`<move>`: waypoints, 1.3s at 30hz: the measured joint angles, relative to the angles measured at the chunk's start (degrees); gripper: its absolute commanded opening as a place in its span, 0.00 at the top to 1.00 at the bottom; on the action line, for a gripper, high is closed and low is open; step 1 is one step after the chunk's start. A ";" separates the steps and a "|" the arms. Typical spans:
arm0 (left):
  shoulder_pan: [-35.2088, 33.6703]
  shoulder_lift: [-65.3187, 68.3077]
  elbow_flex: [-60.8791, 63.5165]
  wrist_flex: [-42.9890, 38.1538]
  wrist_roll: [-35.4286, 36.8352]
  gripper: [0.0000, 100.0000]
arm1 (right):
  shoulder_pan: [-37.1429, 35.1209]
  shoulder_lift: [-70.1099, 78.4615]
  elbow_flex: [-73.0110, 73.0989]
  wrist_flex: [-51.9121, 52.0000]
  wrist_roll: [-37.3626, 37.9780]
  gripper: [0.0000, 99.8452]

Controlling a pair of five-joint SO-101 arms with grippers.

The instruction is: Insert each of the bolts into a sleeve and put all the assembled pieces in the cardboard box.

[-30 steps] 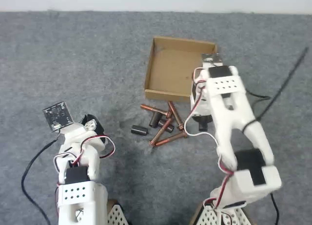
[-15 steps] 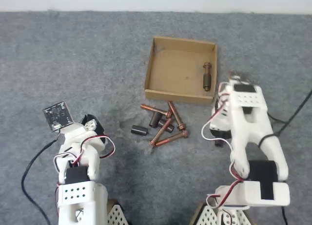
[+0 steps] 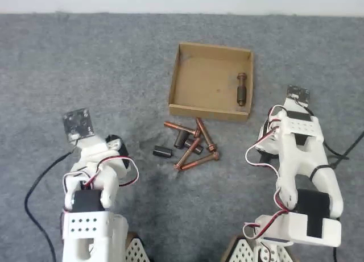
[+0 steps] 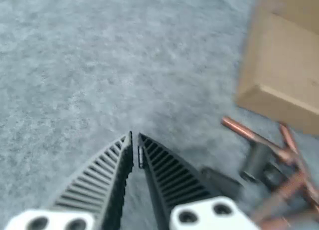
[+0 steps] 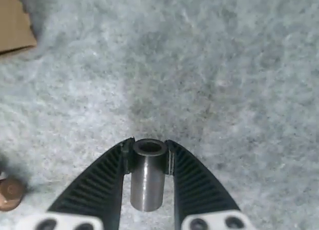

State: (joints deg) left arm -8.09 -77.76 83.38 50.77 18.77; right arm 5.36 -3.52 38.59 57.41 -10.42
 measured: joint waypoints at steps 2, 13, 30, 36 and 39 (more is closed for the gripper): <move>3.43 0.00 -5.71 7.03 0.00 0.99 | 0.00 0.00 0.00 -0.18 0.00 0.97; 16.18 0.00 -18.11 19.25 -0.44 0.99 | 0.18 0.00 0.00 -0.26 0.00 0.97; 36.31 21.19 -19.25 12.57 -0.35 0.96 | 0.18 0.00 0.00 -0.62 0.00 0.98; 40.88 26.99 -18.64 8.70 -0.53 0.80 | 0.18 0.62 0.00 -0.62 0.00 0.98; 40.70 28.48 -15.47 5.36 -0.35 0.81 | 0.18 1.93 -0.09 -0.62 0.00 0.98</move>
State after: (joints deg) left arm 32.62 -49.27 67.91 56.13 18.42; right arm 5.54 -1.58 38.51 56.79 -10.42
